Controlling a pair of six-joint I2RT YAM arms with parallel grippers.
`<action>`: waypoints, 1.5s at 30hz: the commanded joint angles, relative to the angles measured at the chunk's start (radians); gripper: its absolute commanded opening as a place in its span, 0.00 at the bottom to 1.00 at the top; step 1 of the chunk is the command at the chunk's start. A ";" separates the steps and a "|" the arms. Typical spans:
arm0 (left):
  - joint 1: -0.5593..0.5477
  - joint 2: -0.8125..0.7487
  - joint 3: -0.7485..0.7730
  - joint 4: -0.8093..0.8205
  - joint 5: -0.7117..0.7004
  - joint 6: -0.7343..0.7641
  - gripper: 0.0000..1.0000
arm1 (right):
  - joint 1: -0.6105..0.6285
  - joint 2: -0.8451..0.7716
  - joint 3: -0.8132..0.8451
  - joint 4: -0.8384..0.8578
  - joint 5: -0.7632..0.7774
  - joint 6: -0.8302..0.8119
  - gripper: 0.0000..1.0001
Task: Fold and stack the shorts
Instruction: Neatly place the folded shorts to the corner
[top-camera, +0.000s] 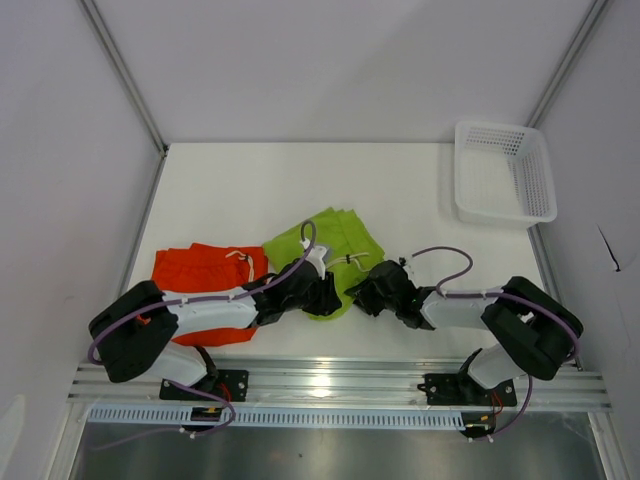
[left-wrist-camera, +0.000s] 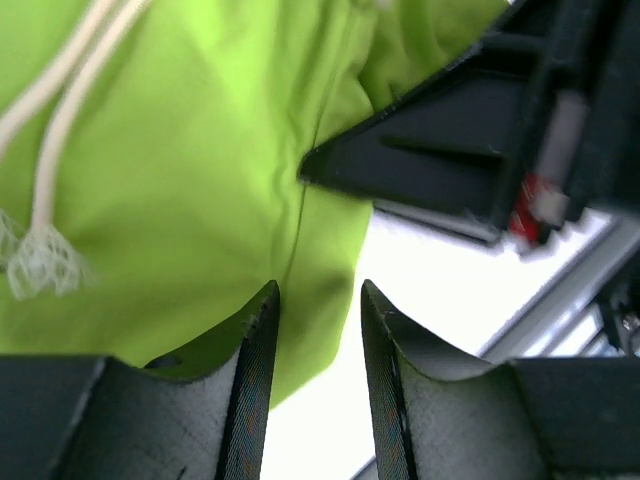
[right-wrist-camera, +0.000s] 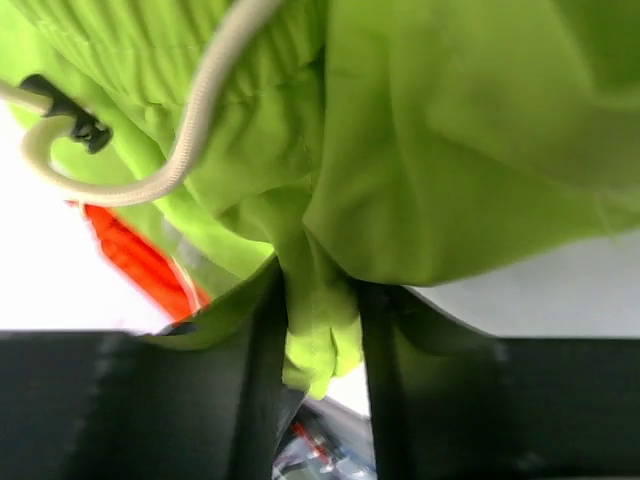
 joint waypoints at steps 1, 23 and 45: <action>-0.007 -0.059 0.063 -0.005 0.052 -0.010 0.41 | -0.057 0.025 0.046 -0.033 0.011 -0.115 0.24; 0.436 0.176 0.528 -0.421 0.074 0.109 0.90 | -0.477 0.134 0.348 -0.518 -0.132 -1.114 0.00; 0.559 0.726 0.910 -0.331 0.345 0.182 0.96 | -0.502 0.217 0.426 -0.519 -0.241 -1.265 0.00</action>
